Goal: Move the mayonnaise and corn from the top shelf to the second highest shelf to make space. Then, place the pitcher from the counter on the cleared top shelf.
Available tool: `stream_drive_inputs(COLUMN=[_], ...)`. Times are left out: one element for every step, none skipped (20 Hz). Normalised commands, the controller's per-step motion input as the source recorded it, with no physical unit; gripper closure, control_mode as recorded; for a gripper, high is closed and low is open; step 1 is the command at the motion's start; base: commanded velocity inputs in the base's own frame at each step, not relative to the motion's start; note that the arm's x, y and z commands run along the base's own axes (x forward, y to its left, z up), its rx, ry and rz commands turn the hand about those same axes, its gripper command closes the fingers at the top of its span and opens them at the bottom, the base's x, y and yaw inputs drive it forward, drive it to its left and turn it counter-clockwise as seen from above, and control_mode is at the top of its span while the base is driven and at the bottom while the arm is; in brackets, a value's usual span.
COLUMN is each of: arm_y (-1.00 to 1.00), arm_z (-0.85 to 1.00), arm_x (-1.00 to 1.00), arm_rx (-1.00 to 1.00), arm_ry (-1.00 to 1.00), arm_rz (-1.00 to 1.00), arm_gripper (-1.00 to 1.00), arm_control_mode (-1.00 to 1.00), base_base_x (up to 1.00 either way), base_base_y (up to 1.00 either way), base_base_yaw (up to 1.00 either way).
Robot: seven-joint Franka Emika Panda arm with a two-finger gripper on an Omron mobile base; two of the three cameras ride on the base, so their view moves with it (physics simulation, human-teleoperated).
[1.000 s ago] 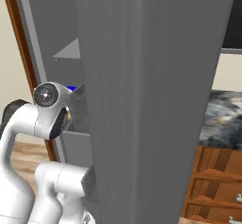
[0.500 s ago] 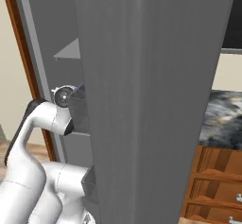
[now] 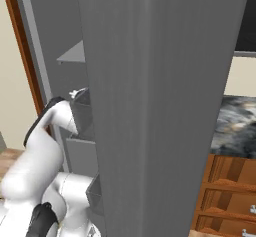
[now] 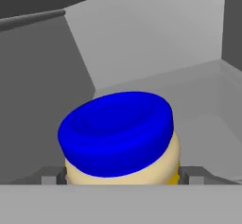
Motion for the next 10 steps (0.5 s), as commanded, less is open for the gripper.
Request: stream_drive_inputs(arm_y=[0.00, 0.00, 0.00, 0.00, 0.00, 0.00, 0.00, 0.00, 0.00, 0.00], arm_z=[-0.17, -0.19, -0.21, -0.24, -0.26, -0.30, -0.36, -0.40, -0.43, -0.44], arm_x=[0.58, 0.54, 0.49, 0.44, 0.42, 0.39, 0.36, 0.34, 0.32, 0.32], arm_rx=[-0.04, -0.04, -0.03, -0.02, -0.01, 0.00, 0.00, 0.00, 0.00, 0.00], arm_ry=[0.00, 0.00, 0.00, 0.00, 0.00, 0.00, 0.00, 0.00, 0.00, 0.00], arm_rz=[0.00, 0.00, 0.00, 0.00, 0.00, 0.00, 0.00, 0.00, 0.00, 0.00], arm_gripper=[1.00, 1.00, 1.00, 1.00, 1.00, 1.00, 1.00, 1.00, 1.00, 1.00], arm_control_mode=[-1.00, -1.00, -1.00, -1.00, -1.00, -1.00, -1.00, -1.00, -1.00, -1.00], base_base_x=[0.00, 0.00, 0.00, 0.00, 0.00, 0.00, 0.00, 0.00, 0.00, 0.00], base_base_y=[0.00, 0.00, 0.00, 0.00, 0.00, 0.00, 0.00, 0.00, 0.00, 0.00], base_base_yaw=[0.00, 0.00, 0.00, 0.00, 0.00, 0.00, 0.00, 0.00, 0.00, 0.00])
